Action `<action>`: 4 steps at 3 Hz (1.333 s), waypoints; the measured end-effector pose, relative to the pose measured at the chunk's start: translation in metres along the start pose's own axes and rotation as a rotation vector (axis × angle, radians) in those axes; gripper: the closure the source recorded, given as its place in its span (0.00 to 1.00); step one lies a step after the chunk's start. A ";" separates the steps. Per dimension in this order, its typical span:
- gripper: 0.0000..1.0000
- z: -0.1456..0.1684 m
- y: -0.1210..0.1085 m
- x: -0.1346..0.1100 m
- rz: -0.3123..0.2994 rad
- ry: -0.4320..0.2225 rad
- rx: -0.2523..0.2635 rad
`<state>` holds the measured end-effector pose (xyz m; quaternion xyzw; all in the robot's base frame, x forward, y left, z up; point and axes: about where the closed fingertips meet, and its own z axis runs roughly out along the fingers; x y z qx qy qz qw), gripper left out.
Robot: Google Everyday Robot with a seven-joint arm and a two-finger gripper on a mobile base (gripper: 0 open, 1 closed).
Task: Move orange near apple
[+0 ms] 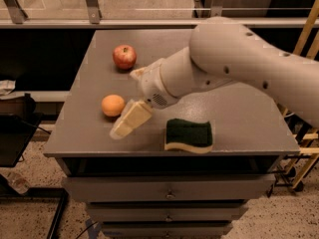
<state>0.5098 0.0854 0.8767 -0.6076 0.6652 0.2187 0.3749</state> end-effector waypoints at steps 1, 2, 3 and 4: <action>0.00 0.015 0.004 -0.006 0.002 -0.017 -0.023; 0.00 0.028 0.007 -0.009 0.001 -0.012 -0.043; 0.17 0.037 0.007 -0.007 0.012 0.000 -0.056; 0.39 0.043 0.008 -0.003 0.013 0.012 -0.064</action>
Offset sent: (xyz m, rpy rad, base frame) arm 0.0026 0.0389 -0.0232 0.0073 0.0480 0.0461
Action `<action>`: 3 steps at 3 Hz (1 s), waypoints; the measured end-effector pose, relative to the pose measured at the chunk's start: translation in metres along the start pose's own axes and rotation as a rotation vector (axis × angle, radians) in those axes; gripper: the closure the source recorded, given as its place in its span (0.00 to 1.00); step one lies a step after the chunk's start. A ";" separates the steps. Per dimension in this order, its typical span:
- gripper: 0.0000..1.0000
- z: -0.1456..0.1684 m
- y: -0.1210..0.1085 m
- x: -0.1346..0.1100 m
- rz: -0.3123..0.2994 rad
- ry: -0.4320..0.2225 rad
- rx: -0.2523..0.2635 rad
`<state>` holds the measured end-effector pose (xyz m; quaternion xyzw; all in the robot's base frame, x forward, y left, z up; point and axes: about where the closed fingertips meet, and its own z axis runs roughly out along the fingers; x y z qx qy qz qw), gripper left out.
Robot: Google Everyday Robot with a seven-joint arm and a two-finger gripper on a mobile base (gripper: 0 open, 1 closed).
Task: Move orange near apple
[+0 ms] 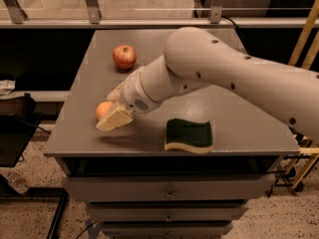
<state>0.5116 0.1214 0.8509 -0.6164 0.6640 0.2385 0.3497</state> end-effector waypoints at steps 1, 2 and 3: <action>0.61 0.004 0.001 0.002 0.000 0.007 -0.004; 0.84 0.006 0.001 0.000 -0.007 0.005 -0.003; 1.00 -0.004 -0.005 -0.002 -0.001 -0.018 0.021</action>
Offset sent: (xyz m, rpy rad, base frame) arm 0.0019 0.0054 -0.0065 -0.0027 -0.0043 0.0062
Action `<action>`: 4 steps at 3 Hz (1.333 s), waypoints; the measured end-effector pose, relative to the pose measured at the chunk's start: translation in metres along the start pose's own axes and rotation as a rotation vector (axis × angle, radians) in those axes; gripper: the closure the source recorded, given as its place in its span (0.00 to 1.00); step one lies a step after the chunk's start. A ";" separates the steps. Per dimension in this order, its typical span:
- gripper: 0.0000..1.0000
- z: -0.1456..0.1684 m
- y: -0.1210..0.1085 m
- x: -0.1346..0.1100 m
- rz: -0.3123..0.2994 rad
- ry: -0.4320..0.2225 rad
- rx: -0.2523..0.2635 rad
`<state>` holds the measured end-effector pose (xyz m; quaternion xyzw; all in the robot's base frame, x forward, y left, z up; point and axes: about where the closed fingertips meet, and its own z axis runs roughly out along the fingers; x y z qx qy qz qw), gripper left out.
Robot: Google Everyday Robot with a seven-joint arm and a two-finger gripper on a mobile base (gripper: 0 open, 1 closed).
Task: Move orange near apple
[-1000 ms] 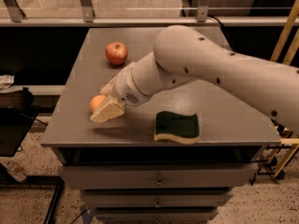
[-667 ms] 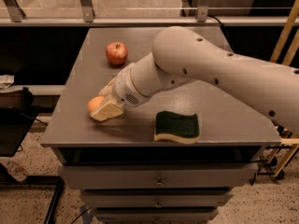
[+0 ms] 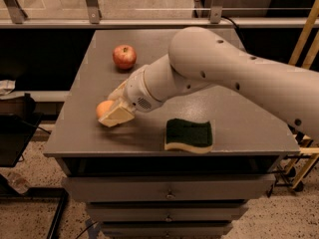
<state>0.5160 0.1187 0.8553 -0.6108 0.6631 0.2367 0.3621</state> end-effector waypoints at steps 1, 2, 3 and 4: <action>1.00 -0.029 -0.021 0.010 0.042 -0.036 0.069; 1.00 -0.063 -0.047 0.038 0.115 -0.058 0.144; 1.00 -0.090 -0.067 0.068 0.186 -0.068 0.194; 1.00 -0.118 -0.076 0.091 0.239 -0.086 0.230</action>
Offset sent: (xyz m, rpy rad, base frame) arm 0.0614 -0.1413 0.0179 0.1233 -0.0045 -0.3024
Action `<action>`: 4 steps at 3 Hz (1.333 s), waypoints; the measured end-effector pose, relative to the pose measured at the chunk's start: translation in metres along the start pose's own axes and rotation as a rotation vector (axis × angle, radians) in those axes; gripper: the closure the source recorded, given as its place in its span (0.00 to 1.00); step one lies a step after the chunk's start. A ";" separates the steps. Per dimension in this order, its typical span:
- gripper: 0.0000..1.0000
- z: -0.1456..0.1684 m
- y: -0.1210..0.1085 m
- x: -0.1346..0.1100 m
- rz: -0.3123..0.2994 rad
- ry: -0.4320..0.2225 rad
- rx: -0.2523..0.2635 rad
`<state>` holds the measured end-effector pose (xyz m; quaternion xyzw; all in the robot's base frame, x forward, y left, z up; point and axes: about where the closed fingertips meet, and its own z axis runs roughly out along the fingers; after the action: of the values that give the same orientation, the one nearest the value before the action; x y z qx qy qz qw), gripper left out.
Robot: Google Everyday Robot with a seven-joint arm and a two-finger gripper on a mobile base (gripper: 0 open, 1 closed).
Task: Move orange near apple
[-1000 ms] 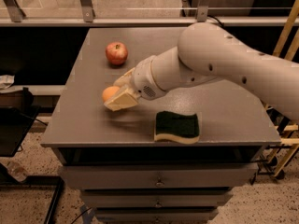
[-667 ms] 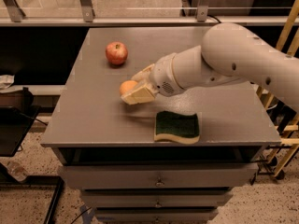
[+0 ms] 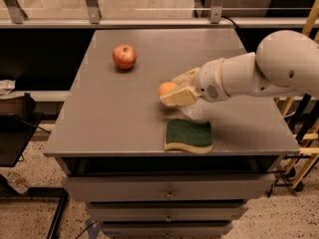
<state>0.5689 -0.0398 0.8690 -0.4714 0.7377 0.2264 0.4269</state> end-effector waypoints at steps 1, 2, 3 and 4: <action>1.00 0.000 0.000 0.000 0.000 0.000 0.000; 1.00 0.009 -0.012 -0.011 -0.006 -0.029 0.028; 1.00 0.031 -0.048 -0.028 -0.021 -0.040 0.057; 1.00 0.058 -0.079 -0.046 -0.042 -0.026 0.061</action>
Offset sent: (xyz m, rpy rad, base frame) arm 0.0449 0.0130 0.0131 0.0481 -0.0817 -0.0546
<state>0.6721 -0.0097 0.8826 -0.4706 0.7287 0.2011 0.4550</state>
